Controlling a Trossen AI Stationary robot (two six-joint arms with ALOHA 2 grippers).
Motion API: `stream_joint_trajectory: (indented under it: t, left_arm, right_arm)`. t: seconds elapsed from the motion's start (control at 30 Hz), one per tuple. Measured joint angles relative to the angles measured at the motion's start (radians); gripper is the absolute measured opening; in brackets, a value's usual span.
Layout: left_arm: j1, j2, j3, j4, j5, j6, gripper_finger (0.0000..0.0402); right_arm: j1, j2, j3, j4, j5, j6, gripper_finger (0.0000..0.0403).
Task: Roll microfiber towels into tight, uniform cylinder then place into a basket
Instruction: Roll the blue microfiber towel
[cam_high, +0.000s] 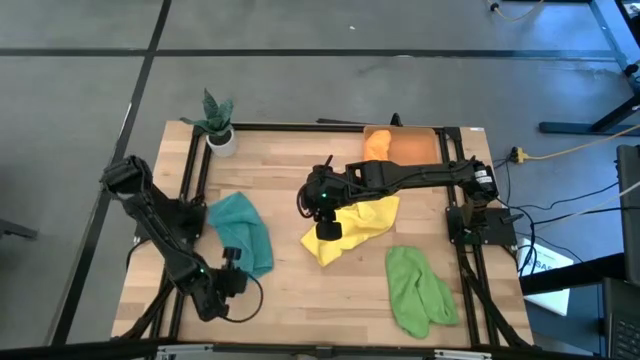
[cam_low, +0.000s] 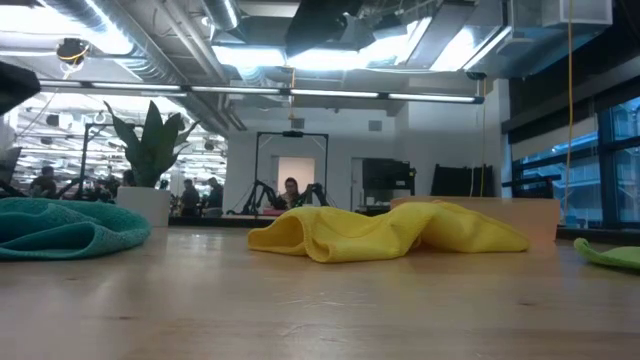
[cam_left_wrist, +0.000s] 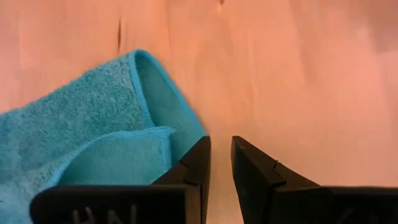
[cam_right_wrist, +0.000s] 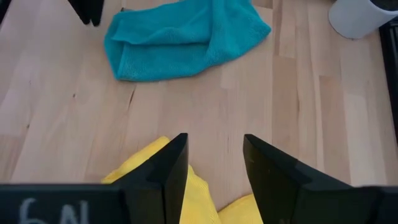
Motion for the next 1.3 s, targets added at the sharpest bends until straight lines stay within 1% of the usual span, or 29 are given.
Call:
stream_joint_trajectory:
  t: [0.17,0.47,0.57,0.7,0.87,1.03,1.17,1.3]
  left_arm:
    - [0.001,0.06,0.0,0.003,-0.027,0.053,0.0055]
    - [0.053,0.065,0.0,0.026,-0.046,0.106,0.0055]
    - [0.067,0.065,0.0,0.025,-0.048,0.083,0.0055]
    - [0.059,0.065,0.002,0.022,-0.03,0.081,0.0055]
    - [0.034,0.065,0.051,-0.067,-0.033,0.072,0.0055]
    - [0.02,0.064,0.073,-0.166,-0.058,0.001,0.0055]
    - [0.02,0.064,0.072,-0.164,-0.062,-0.025,0.0055]
    - [0.02,0.064,0.072,-0.156,-0.116,-0.031,0.0055]
  right_arm:
    - [0.0,0.0,0.0,0.007,0.0,0.0,0.0157]
    - [0.0,0.0,0.0,0.03,0.001,0.0,0.0157]
    - [0.0,0.0,0.0,0.035,0.001,0.0,0.0157]
    - [0.0,0.0,0.0,0.035,0.001,0.0,0.0157]
    - [0.0,0.0,0.0,0.035,0.001,0.0,0.0157]
    - [0.0,0.0,0.0,0.035,0.001,0.0,0.0157]
    - [0.0,0.0,0.0,0.035,0.001,0.0,0.0157]
    - [0.0,0.0,0.0,0.035,0.001,0.0,0.0157]
